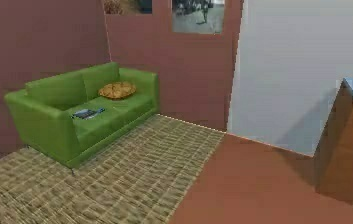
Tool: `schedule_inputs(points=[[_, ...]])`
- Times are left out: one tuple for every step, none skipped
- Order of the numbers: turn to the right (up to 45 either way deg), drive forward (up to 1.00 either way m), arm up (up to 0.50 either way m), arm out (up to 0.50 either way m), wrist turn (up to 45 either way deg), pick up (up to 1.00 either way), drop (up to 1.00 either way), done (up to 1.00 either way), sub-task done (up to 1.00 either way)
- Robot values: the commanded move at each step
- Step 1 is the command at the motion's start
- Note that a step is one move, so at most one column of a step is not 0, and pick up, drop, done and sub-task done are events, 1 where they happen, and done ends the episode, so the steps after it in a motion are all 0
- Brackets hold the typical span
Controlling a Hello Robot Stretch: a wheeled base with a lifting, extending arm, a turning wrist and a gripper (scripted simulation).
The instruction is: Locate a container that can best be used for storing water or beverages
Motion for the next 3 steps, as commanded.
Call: schedule_inputs(points=[[45.0, 0.0, 0.0, 0.0, 0.0, 0.0, 0.0, 0.0, 0.0], [45.0, 0.0, 0.0, 0.0, 0.0, 0.0, 0.0, 0.0, 0.0], [12.0, 0.0, 0.0, 0.0, 0.0, 0.0, 0.0, 0.0, 0.0]])
